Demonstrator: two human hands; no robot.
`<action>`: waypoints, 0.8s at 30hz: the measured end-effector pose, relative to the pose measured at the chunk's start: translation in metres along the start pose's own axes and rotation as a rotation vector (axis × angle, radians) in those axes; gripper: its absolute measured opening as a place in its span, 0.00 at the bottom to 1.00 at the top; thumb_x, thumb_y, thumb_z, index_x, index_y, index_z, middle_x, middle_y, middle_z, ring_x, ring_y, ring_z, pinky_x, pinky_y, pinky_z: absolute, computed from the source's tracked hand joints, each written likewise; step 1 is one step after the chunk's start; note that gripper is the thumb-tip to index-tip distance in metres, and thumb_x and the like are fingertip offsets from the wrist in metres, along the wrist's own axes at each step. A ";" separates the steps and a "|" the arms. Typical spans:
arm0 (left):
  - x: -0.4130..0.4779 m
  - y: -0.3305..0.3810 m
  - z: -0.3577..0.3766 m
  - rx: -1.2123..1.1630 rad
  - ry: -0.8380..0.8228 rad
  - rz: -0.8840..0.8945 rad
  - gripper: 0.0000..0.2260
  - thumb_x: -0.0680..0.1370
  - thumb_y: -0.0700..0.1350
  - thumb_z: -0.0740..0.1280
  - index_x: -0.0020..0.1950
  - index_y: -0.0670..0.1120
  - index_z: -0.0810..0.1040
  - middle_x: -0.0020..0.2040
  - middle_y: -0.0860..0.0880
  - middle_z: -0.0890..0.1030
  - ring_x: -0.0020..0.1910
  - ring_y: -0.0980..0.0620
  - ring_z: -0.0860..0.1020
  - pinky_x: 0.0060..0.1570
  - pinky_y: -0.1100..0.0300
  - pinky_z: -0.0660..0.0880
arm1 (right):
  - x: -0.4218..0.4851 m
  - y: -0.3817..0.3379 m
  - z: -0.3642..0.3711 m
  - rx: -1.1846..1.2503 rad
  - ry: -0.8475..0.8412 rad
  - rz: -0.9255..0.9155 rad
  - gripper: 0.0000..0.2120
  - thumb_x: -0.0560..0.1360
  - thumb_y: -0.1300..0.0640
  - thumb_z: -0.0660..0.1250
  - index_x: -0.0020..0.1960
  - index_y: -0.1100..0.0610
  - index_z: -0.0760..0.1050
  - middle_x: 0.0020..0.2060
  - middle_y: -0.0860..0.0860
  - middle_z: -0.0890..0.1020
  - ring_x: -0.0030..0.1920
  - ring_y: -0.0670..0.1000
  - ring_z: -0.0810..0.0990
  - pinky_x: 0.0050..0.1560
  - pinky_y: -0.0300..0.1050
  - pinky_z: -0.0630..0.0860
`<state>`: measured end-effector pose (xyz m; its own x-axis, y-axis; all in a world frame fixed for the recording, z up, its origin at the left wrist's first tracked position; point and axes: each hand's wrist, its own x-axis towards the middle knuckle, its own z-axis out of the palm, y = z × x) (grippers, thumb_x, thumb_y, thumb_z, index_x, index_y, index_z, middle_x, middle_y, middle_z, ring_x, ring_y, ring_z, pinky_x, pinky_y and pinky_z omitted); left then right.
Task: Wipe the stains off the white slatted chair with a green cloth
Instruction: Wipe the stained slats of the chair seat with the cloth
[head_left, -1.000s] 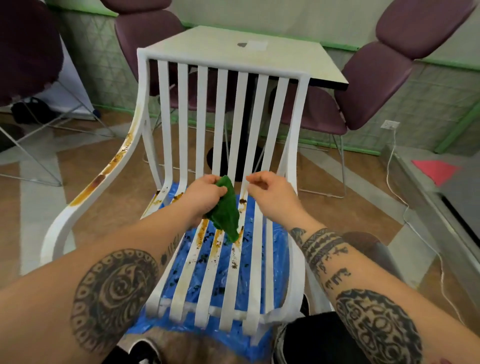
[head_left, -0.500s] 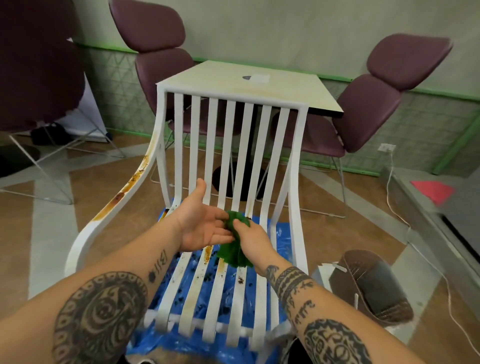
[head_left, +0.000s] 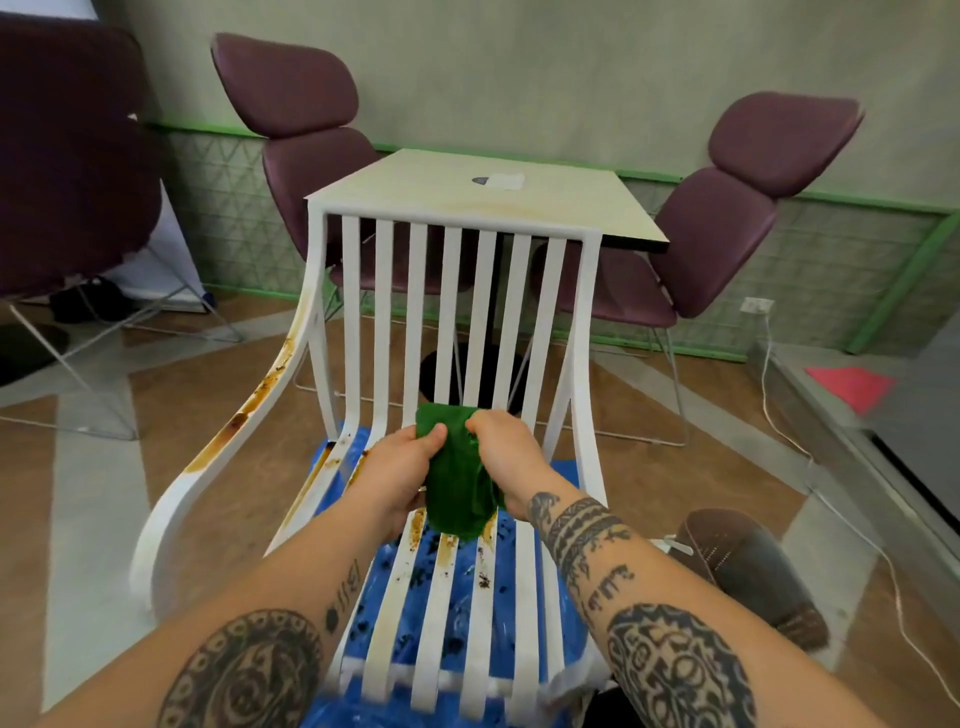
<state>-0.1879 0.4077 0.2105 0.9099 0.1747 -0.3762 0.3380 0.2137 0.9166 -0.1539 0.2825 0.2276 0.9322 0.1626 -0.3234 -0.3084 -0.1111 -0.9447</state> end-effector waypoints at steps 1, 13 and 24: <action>0.003 0.001 0.001 -0.019 0.020 0.025 0.08 0.84 0.48 0.64 0.59 0.48 0.80 0.53 0.47 0.86 0.51 0.48 0.84 0.45 0.52 0.80 | 0.006 0.001 0.002 -0.140 0.059 -0.072 0.11 0.78 0.49 0.62 0.53 0.55 0.77 0.51 0.61 0.83 0.51 0.62 0.84 0.55 0.65 0.81; 0.103 -0.020 0.002 0.020 0.077 0.000 0.11 0.82 0.53 0.67 0.57 0.47 0.80 0.51 0.46 0.85 0.49 0.47 0.84 0.48 0.49 0.82 | 0.098 0.050 -0.004 0.238 -0.044 0.130 0.13 0.81 0.54 0.68 0.63 0.55 0.79 0.54 0.54 0.86 0.54 0.58 0.85 0.58 0.60 0.81; 0.238 -0.053 -0.001 0.377 0.106 0.023 0.14 0.84 0.52 0.63 0.67 0.49 0.78 0.49 0.49 0.82 0.51 0.48 0.81 0.56 0.44 0.80 | 0.254 0.079 -0.058 -0.326 0.512 -0.296 0.14 0.79 0.58 0.69 0.64 0.52 0.78 0.56 0.51 0.80 0.56 0.54 0.79 0.60 0.49 0.76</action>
<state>0.0106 0.4394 0.0720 0.8950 0.2783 -0.3486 0.4003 -0.1563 0.9030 0.0691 0.2579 0.0741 0.9655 -0.2447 0.0888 -0.0279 -0.4366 -0.8992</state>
